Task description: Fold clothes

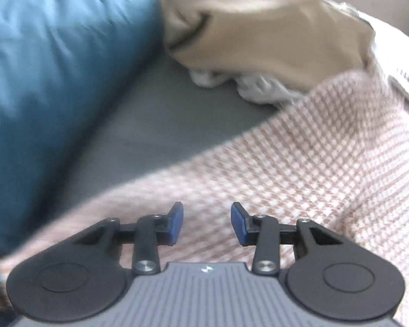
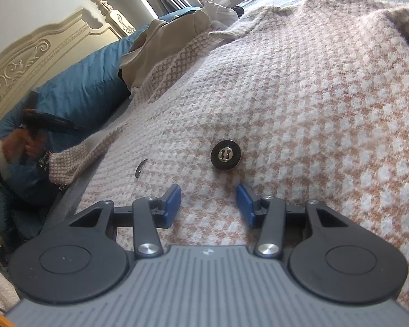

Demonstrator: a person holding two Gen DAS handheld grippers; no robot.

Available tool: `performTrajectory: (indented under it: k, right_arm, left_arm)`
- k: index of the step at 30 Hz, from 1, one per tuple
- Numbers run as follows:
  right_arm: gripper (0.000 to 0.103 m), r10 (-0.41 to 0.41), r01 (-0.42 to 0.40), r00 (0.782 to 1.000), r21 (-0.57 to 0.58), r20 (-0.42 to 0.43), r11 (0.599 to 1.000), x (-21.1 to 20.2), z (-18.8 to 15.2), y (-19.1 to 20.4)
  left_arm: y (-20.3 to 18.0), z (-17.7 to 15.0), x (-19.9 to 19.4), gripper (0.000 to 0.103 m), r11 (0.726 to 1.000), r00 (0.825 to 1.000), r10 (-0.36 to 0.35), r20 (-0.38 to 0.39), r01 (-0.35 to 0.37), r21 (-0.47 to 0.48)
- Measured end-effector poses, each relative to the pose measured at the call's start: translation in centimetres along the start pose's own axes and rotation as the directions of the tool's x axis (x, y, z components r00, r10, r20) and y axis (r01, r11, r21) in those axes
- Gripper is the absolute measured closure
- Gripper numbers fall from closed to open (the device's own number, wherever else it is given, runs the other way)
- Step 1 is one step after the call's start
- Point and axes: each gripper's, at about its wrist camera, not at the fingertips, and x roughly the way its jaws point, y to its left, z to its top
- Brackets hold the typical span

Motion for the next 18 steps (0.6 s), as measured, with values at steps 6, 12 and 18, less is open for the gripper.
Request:
performTrajectory:
  k: [6, 12, 18]
  right_arm:
    - [0.057, -0.037, 0.037, 0.999, -0.008, -0.005, 0.999, 0.1, 0.0, 0.6]
    - [0.055, -0.052, 0.052, 0.999, -0.029, -0.002, 0.998, 0.2, -0.2, 1.1]
    - [0.053, -0.109, 0.107, 0.993, -0.05, -0.037, 0.993, 0.2, 0.7, 2.6]
  left_arm:
    - [1.7, -1.4, 0.6, 0.059, 0.986, 0.996, -0.014, 0.083, 0.028, -0.165]
    - [0.1, -3.1, -1.7, 0.048, 0.984, 0.983, -0.054, 0.175, 0.081, -0.156]
    - [-4.1, -3.9, -4.3, 0.041, 0.996, 0.944, -0.032, 0.33, 0.057, -0.067]
